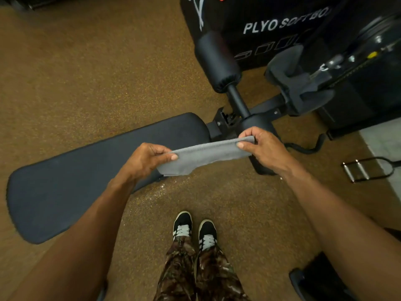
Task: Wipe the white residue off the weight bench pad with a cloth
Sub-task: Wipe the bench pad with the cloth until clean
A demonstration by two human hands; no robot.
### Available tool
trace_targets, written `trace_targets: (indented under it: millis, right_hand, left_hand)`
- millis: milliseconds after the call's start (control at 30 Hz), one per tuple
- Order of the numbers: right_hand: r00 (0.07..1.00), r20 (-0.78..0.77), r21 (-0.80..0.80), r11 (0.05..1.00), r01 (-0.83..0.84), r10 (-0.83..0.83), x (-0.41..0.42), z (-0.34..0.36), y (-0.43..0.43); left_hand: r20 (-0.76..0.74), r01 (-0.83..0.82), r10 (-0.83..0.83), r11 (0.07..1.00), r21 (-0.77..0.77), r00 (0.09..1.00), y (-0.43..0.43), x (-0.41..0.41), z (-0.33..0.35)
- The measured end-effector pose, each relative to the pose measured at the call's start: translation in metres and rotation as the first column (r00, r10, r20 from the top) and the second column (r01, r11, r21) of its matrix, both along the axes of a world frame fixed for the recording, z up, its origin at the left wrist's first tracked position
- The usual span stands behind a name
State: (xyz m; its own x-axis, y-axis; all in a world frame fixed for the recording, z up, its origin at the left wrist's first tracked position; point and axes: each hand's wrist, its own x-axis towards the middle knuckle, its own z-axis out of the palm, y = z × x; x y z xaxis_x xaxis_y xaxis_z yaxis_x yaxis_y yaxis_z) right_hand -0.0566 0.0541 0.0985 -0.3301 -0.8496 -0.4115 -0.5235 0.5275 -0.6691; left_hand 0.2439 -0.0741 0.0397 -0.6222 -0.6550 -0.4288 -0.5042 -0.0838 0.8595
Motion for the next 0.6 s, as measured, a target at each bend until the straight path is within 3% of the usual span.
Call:
trace_targets:
  millis: [133,400,533,600]
  right_hand:
    - [0.997,-0.051,0.009,0.998,0.061,-0.06,-0.029,0.024,0.023]
    - [0.974,-0.02,0.062,0.972,0.225,-0.224,-0.111,0.07,0.069]
    - [0.962,0.021,0.002,0.962,0.273,-0.273,-0.149,0.054,0.055]
    - [0.963,0.025,-0.021,0.963,0.268,-0.267,-0.165,0.036,0.036]
  left_hand:
    - [0.078,0.15,-0.14,0.977,-0.149,0.987,0.013,-0.039,0.006]
    - [-0.1,0.101,-0.101,0.995,-0.003,0.99,0.047,-0.127,0.03]
    - [-0.121,-0.003,0.011,0.998,0.068,0.993,0.051,-0.163,0.017]
    - [-0.05,-0.018,0.02,0.999,0.033,0.999,0.048,-0.179,0.0]
